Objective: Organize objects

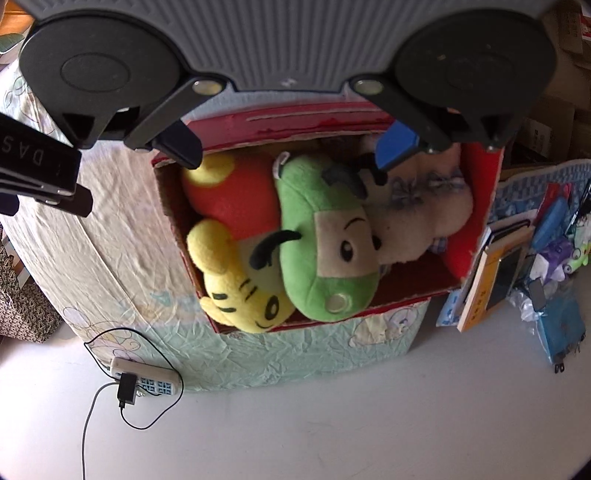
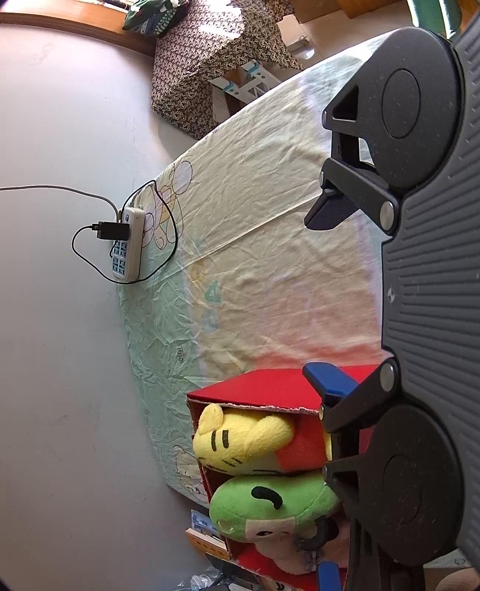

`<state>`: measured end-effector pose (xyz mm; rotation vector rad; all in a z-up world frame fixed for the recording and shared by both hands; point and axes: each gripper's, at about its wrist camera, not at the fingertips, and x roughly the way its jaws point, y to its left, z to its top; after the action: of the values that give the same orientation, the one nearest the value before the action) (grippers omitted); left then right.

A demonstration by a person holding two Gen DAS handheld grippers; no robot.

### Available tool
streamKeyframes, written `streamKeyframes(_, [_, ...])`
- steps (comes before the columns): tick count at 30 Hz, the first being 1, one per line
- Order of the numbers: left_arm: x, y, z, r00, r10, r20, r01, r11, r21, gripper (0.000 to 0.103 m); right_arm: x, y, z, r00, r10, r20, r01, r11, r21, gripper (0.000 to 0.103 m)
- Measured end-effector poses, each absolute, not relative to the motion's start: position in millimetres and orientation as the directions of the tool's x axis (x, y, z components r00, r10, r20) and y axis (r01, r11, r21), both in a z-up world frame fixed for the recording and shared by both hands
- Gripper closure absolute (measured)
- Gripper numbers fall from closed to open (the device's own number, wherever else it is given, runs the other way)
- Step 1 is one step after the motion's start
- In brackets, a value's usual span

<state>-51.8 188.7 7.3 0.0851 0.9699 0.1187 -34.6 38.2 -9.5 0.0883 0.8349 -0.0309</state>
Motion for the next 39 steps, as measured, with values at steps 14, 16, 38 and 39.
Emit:
streamKeyframes(14, [-57.3,181.2,2.6,0.589,-0.026,-0.808,0.187,0.977,0.105,0.003,-51.0,37.4,-19.4,0.633,-0.151,-0.759,0.256,0.967,0.02,0.028])
streamKeyframes(16, [-55.8,180.8,1.8,0.583,-0.04,-0.812,0.203,0.974,0.098,0.003,-52.3,33.9,-19.3,0.628,-0.16,-0.762,0.276,0.961,0.025,0.028])
streamKeyframes(38, [-52.1,190.1,3.4,0.592,0.007,-0.806,0.117,0.989,0.094,0.003,-36.6,40.8,-14.1,0.651,-0.104,-0.752,0.175,0.984,0.015,0.028])
streamKeyframes(39, [-53.0,191.6,2.7,0.59,0.015,-0.807,0.107,0.99,0.096,0.003,-37.1,42.4,-13.5,0.654,-0.097,-0.751,0.168,0.986,0.019,0.028])
